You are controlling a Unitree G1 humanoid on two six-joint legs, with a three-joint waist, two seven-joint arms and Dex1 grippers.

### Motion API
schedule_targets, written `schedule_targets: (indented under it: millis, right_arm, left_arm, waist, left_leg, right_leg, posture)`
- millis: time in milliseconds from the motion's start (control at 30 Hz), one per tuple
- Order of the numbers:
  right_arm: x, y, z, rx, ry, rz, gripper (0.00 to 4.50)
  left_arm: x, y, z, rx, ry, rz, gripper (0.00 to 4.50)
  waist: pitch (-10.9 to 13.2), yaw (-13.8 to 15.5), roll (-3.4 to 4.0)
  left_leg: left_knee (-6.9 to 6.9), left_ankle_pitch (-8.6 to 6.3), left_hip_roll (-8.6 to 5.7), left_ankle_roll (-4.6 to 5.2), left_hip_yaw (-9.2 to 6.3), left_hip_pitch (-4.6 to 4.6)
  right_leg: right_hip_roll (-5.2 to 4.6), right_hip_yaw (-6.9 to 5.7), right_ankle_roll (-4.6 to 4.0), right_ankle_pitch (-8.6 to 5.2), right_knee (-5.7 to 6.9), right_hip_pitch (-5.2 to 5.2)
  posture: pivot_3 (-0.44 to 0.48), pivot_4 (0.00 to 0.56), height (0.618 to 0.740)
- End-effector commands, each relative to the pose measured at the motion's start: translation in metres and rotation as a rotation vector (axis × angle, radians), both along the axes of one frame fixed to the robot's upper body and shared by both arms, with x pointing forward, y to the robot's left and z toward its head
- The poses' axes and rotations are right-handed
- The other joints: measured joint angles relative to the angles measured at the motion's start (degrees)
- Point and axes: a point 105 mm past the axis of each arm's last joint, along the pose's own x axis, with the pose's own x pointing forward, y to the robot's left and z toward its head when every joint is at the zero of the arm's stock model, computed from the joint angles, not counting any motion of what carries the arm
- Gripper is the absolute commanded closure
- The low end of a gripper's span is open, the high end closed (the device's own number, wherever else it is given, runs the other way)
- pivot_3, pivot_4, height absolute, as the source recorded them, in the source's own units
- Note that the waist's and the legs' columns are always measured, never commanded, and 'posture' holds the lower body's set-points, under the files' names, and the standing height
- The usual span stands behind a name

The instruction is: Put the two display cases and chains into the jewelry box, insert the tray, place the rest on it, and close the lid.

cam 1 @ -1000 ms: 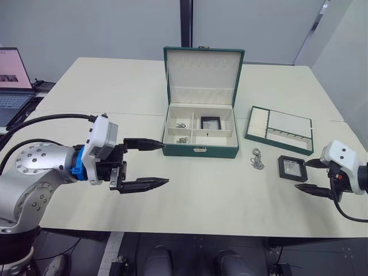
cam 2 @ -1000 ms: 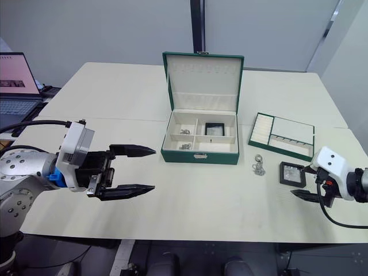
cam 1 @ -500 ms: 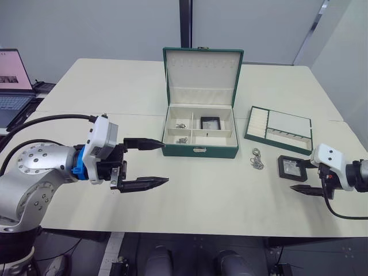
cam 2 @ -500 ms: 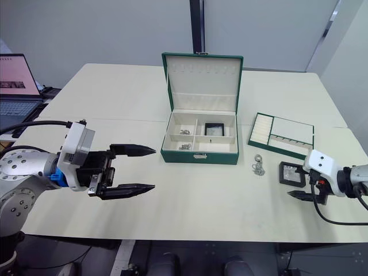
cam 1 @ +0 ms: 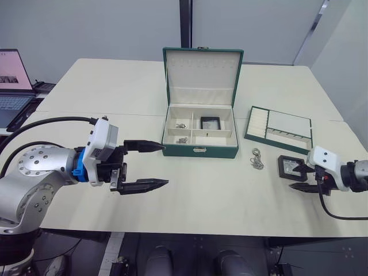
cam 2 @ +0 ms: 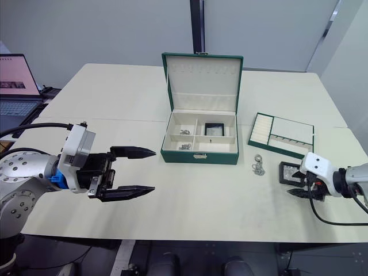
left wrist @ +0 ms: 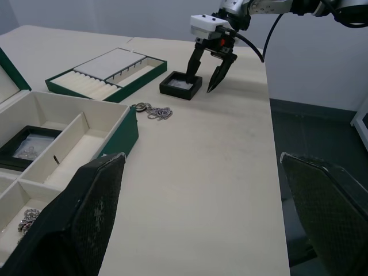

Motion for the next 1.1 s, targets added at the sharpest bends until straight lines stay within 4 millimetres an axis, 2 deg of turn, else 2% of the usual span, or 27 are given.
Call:
schedule_targets:
  millis: [33,67,300,700,1000,1100]
  right_arm:
    - [0.004,0.001,0.008,-0.008,-0.033,0.015,2.53]
    - [0.004,0.001,0.007,-0.009,-0.031,0.014,2.89]
    - [0.008,0.0,0.001,-0.024,-0.025,0.005,4.49]
    - [0.011,0.002,0.007,-0.023,-0.032,-0.005,4.49]
    - [0.003,0.022,0.041,0.023,-0.054,0.021,4.49]
    - [-0.002,0.04,0.057,0.042,-0.065,0.081,4.49]
  left_arm:
    - [-0.004,-0.001,0.006,0.006,-0.038,-0.014,0.0]
    - [-0.004,-0.001,0.006,0.006,-0.039,-0.013,0.0]
    - [-0.004,-0.001,0.006,0.005,-0.038,-0.011,0.0]
    - [-0.005,-0.002,0.005,0.001,-0.04,-0.006,0.0]
    - [-0.003,0.01,0.005,-0.03,-0.007,0.043,0.0]
    - [0.0,0.016,0.002,-0.033,0.001,0.074,0.0]
  waist:
    - [0.0,0.0,0.0]
    - [0.0,0.0,0.0]
    - [0.0,0.0,0.01]
    - [0.0,0.0,0.01]
    - [0.1,0.0,0.12]
    - [0.1,0.0,0.12]
  left_leg:
    - [0.0,0.0,0.0,0.0,0.0,0.0]
    - [0.0,0.0,0.0,0.0,-0.01,0.0]
    - [0.01,0.02,0.0,-0.03,0.0,0.01]
    - [0.01,0.02,0.01,-0.03,-0.01,0.04]
    - [0.0,0.01,0.01,-0.03,0.0,0.04]
    - [0.0,-0.01,0.0,0.01,-0.01,0.03]
  right_leg:
    - [0.0,0.0,0.0,0.0,0.0,0.0]
    - [0.0,-0.01,0.0,0.0,0.0,0.0]
    - [0.0,0.0,0.0,0.0,0.01,0.01]
    - [0.0,-0.01,0.0,0.0,0.01,0.05]
    - [0.0,0.0,0.0,0.0,0.02,0.04]
    - [0.0,-0.01,0.0,0.0,0.02,0.04]
  posture:
    - [0.0,0.15,0.74]
    - [0.0,0.15,0.74]
    - [0.0,0.15,0.74]
    - [0.0,0.15,0.74]
    - [0.0,0.15,0.74]
    - [0.0,0.15,0.74]
